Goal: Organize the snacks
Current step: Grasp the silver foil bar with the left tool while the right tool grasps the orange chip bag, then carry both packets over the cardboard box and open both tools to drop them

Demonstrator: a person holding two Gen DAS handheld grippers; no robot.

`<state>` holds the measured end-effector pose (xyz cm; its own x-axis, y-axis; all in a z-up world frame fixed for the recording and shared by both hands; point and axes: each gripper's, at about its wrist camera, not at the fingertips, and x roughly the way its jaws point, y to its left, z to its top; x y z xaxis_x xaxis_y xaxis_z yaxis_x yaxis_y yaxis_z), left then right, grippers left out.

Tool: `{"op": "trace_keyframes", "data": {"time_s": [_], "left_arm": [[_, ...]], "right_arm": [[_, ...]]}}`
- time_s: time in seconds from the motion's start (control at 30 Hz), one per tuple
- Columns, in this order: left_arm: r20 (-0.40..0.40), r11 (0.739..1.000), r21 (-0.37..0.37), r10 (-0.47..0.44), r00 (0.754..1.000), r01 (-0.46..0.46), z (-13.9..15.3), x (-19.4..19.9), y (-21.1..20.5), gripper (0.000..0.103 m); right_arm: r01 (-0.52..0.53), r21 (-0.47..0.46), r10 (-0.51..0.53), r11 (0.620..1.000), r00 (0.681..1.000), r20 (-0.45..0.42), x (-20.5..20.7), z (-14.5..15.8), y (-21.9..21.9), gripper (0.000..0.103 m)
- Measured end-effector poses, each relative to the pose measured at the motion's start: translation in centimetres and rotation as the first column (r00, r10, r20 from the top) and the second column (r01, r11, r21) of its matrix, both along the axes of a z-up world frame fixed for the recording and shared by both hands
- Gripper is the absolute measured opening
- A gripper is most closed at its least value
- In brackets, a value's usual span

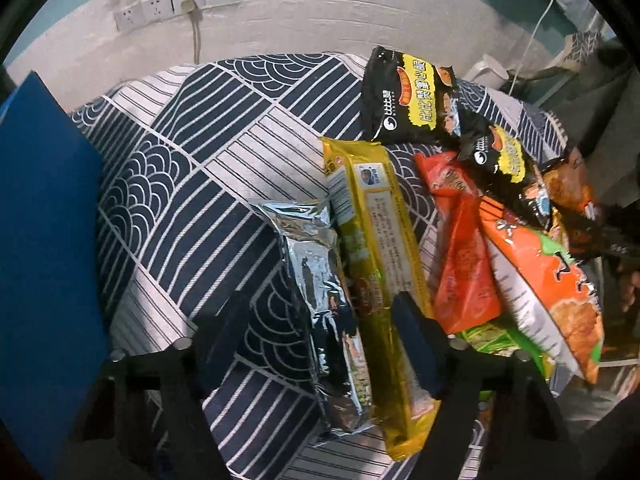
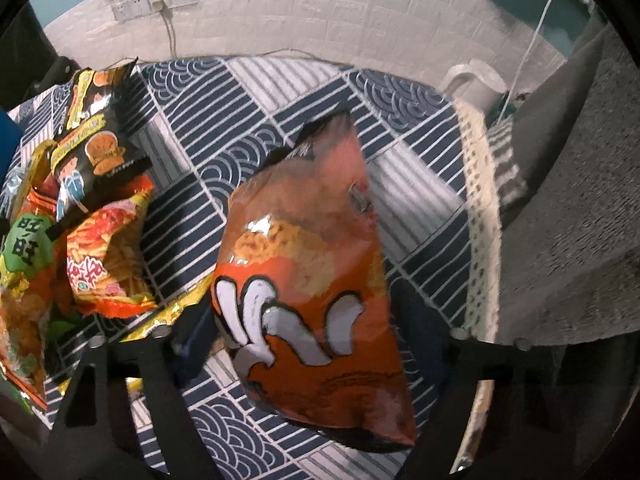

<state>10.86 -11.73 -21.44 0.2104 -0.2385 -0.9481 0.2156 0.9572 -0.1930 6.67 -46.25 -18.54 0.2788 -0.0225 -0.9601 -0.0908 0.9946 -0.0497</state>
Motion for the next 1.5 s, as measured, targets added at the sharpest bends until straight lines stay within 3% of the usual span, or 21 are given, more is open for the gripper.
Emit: {"op": "trace_keyframes", "data": {"time_s": [0.1, 0.17, 0.43, 0.57, 0.7, 1.07, 1.5], "left_arm": [[-0.019, 1.000, -0.021, 0.021, 1.000, -0.022, 0.2, 0.3, 0.6, 0.057], [-0.024, 1.000, 0.005, 0.025, 0.999, -0.025, 0.2, 0.1, 0.8, 0.051], [0.025, 0.996, 0.073, -0.043, 0.999, 0.042, -0.1, -1.0, 0.1, 0.051], [0.023, 0.990, 0.104, -0.099, 0.995, 0.097, -0.5, -1.2, -1.8, 0.033], [0.032, 0.987, 0.120, -0.115, 0.993, 0.110, -0.4, -1.6, -2.3, 0.029], [0.147, 0.992, 0.085, -0.110, 0.983, 0.098, 4.7, -2.3, -1.4, 0.029], [0.270, 0.997, 0.007, -0.077, 0.960, 0.078, 11.7, -4.7, 0.8, 0.029]], "right_arm": [[0.003, 0.010, -0.003, 1.000, 1.000, -0.002, -0.2, -0.2, -0.1, 0.076], [0.003, 0.024, -0.003, 1.000, 1.000, 0.000, -0.3, -0.1, -0.1, 0.065], [0.036, 0.052, -0.036, 0.998, 0.999, 0.008, -0.8, 1.0, 0.6, 0.054], [0.045, 0.061, -0.046, 0.997, 0.999, 0.027, -1.0, 2.1, 0.6, 0.052], [0.064, 0.070, -0.067, 0.995, 0.997, 0.042, -1.4, 2.9, 0.2, 0.052], [0.062, 0.091, -0.071, 0.994, 0.992, 0.101, -1.8, 6.6, 1.4, 0.052], [-0.009, 0.193, -0.042, 0.981, 0.965, 0.261, -3.8, 14.4, 5.5, 0.052]]}}
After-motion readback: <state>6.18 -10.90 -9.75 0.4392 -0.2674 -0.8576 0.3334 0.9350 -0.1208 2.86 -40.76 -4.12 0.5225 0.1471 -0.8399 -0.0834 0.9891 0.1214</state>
